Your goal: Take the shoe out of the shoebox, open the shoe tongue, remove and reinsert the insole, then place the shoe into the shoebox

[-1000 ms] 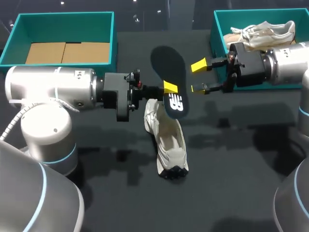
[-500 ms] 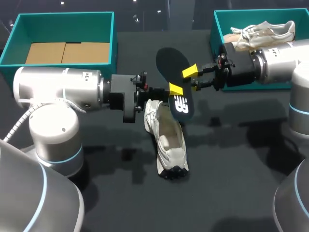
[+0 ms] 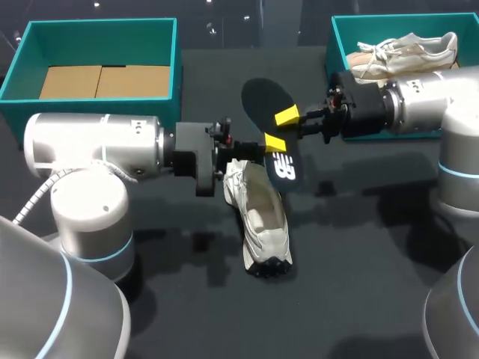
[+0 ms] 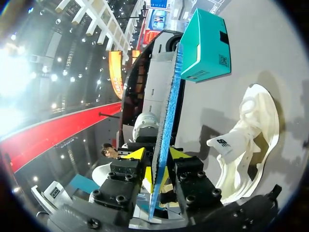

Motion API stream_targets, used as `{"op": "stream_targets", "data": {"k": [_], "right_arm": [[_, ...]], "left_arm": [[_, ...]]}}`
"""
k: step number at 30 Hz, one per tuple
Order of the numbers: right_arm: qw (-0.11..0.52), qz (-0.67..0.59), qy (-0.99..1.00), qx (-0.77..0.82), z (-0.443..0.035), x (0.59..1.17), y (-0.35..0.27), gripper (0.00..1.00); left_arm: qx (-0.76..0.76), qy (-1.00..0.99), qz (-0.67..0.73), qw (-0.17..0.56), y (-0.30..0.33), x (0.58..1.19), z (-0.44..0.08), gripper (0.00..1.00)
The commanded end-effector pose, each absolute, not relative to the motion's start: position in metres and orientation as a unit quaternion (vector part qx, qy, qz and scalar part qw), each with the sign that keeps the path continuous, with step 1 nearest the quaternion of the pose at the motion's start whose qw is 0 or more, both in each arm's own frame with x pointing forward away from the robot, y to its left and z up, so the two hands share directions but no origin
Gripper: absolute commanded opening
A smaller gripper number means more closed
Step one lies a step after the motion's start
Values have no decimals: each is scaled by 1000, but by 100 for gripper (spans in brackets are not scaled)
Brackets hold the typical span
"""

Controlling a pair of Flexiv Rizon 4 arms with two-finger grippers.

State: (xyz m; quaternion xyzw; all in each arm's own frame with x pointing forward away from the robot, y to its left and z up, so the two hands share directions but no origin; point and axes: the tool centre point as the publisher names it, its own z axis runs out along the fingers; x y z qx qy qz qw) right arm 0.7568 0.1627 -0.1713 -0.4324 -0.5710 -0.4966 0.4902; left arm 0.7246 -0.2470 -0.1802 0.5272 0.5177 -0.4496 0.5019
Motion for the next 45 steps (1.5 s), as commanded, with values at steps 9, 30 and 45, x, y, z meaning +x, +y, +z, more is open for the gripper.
{"op": "stream_targets", "data": {"k": [9, 30, 45], "right_arm": [[494, -499, -566, -432, -175, 755, 168, 2], [508, -488, -553, -444, -185, 749, 163, 0], [515, -490, -538, -453, -192, 745, 162, 0]], "left_arm": [[527, 518, -442, 508, -252, 724, -182, 0], [558, 590, -374, 448, -159, 735, -153, 100], [558, 590, -374, 448, -159, 735, -153, 100]]}}
